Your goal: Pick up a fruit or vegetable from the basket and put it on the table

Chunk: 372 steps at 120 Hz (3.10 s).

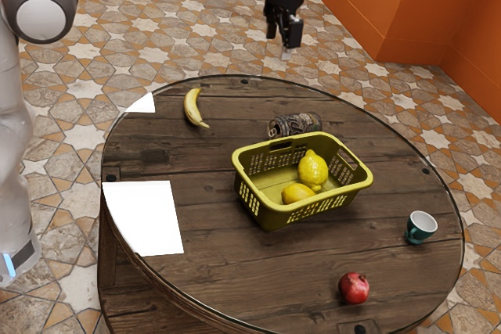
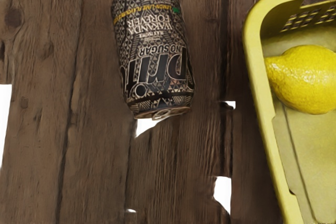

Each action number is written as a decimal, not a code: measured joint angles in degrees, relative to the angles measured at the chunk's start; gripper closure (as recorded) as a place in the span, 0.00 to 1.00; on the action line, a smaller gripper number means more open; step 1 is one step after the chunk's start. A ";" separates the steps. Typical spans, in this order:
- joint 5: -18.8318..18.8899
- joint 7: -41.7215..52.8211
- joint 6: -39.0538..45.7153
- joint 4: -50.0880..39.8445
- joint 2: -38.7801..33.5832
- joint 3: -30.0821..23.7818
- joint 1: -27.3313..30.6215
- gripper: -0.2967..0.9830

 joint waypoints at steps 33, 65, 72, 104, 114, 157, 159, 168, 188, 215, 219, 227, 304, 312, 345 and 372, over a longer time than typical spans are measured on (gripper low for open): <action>0.25 -0.02 0.00 2.17 0.47 -0.58 -1.63 0.23; 0.09 0.03 0.33 4.60 7.82 -3.93 -2.32 0.23; 0.08 0.04 0.40 5.24 8.94 -5.15 -2.23 0.23; 0.11 0.08 0.47 8.98 14.23 -10.43 -2.40 0.23; 0.26 0.01 0.55 8.43 14.06 -11.02 -3.27 0.23; 5.21 2.41 7.61 -8.69 5.41 -12.67 -6.01 0.23; 5.28 2.74 8.18 -9.53 5.02 -12.67 -6.11 0.23; 5.50 4.55 10.45 -12.36 3.36 -12.66 -6.28 0.23; 5.64 10.23 15.89 -18.50 -0.16 -11.84 -7.30 0.23; 6.33 17.15 20.01 -20.99 0.81 -11.86 -6.63 0.23; 6.39 18.05 20.34 -21.08 1.30 -11.88 -6.51 0.23; 6.39 19.89 20.83 -21.54 1.88 -11.85 -6.44 0.23; 6.61 30.48 22.68 -26.05 5.79 -12.10 -6.61 0.23; 6.56 31.12 22.70 -24.89 7.01 -12.35 -6.55 0.23; 6.14 33.12 22.71 -22.06 10.65 -13.46 -6.82 0.23; 6.08 34.21 22.60 -20.51 12.18 -14.81 -6.88 0.23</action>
